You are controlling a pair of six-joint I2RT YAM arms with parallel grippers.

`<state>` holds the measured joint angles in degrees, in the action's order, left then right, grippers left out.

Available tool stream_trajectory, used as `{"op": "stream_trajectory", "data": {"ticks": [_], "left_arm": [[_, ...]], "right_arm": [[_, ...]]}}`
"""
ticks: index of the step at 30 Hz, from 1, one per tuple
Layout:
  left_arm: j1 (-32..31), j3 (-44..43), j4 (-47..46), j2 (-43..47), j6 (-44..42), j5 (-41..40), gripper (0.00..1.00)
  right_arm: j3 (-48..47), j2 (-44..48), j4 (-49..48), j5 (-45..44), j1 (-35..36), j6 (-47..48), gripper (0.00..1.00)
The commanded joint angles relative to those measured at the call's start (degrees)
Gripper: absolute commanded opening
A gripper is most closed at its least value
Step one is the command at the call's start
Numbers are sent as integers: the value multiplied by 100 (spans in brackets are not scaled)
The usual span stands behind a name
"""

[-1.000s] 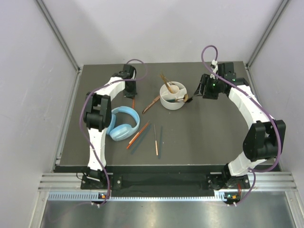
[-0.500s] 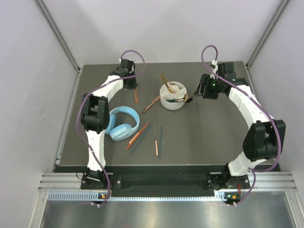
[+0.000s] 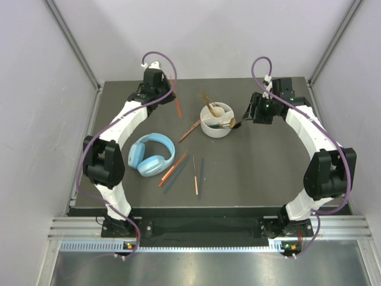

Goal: Sort the eating utensils into containers
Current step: Pick up the chopstick from the center of the board, then place the chopstick in the container.

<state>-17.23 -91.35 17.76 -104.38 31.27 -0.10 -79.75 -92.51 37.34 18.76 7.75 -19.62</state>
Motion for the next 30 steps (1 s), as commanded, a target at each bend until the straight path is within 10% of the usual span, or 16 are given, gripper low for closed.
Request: {"op": "stream_trajectory", "data": {"ticks": [1, 15, 30], "left_arm": [[-552, -49, -905, -135, 336, -332, 0], [-1010, -602, -2057, -1199, 143, -1493, 0], [-1054, -876, -1381, -1269, -50, -721, 9]], "right_arm": [[-305, -30, -113, 119, -1, 10, 57], [503, 672, -333, 163, 25, -16, 57], [408, 699, -324, -4, 16, 54, 58]]}}
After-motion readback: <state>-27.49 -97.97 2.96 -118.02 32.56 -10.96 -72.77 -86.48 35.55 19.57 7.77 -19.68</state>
